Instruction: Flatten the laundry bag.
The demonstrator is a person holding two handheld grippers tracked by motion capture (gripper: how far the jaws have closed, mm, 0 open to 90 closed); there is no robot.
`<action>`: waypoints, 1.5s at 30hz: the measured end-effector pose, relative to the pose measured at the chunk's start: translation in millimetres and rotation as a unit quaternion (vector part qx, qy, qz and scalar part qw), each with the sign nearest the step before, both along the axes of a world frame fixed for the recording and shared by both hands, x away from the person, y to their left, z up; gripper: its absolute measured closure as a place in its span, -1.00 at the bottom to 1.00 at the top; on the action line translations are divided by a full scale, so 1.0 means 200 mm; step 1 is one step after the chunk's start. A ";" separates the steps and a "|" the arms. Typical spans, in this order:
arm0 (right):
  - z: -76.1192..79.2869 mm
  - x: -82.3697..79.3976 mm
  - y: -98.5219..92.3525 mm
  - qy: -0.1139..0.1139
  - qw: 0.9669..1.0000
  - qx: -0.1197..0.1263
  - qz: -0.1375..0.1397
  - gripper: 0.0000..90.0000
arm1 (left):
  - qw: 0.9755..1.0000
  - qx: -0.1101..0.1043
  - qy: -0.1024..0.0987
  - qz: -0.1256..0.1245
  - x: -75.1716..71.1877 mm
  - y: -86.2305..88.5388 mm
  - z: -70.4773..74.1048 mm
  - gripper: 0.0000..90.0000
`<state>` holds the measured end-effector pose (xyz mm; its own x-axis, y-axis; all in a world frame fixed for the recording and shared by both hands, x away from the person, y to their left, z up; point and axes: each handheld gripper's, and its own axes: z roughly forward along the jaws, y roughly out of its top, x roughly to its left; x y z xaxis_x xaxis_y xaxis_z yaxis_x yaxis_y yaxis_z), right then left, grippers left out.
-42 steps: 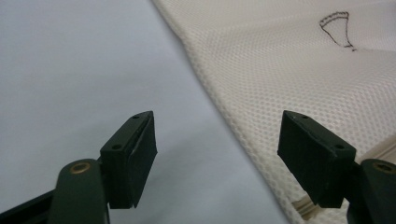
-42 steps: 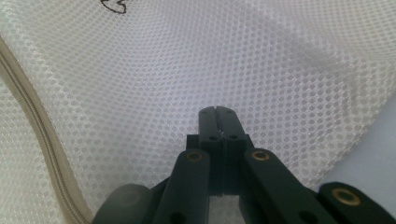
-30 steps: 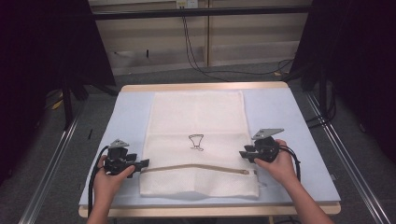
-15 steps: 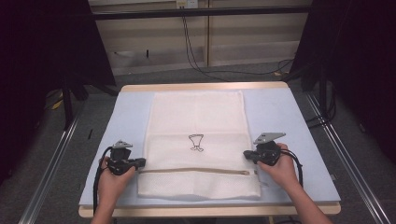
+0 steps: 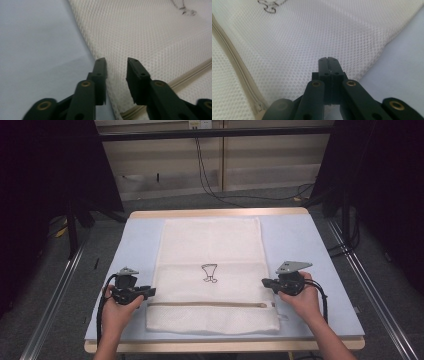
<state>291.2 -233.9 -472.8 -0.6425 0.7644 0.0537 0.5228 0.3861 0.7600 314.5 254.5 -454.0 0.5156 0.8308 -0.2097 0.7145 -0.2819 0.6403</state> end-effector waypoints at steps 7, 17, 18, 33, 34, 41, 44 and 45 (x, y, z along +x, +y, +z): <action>0.03 -0.03 -0.01 -0.012 1.000 0.023 0.008 1.00 | 0.998 -0.035 -0.017 -0.039 0.00 -0.13 0.06 -0.07; 0.06 -0.12 -0.07 -0.025 0.999 0.024 0.022 1.00 | 0.992 -0.043 -0.005 -0.118 -0.01 -0.39 0.09 -0.41; 0.06 -0.13 -0.07 -0.022 0.999 0.030 0.024 1.00 | 0.991 -0.044 -0.002 -0.124 -0.01 -0.41 0.08 -0.41; 0.02 -0.27 -0.03 0.011 0.999 0.006 0.050 1.00 | 0.981 -0.094 0.024 -0.167 -0.02 -0.66 0.08 -0.34; 0.01 -0.27 -0.03 0.014 0.999 0.004 0.050 1.00 | 0.979 -0.101 0.030 -0.173 -0.03 -0.68 0.08 -0.33; -0.04 -0.28 0.00 0.037 0.999 0.003 0.037 1.00 | 0.967 -0.131 0.092 -0.197 -0.07 -0.83 0.06 -0.11; -0.03 -0.27 0.01 0.038 0.999 0.008 0.031 1.00 | 0.965 -0.124 0.105 -0.205 -0.08 -0.88 0.03 -0.06; -0.03 -0.27 0.01 0.038 0.999 0.014 0.031 1.00 | 0.964 -0.126 0.107 -0.208 -0.09 -0.89 0.02 -0.06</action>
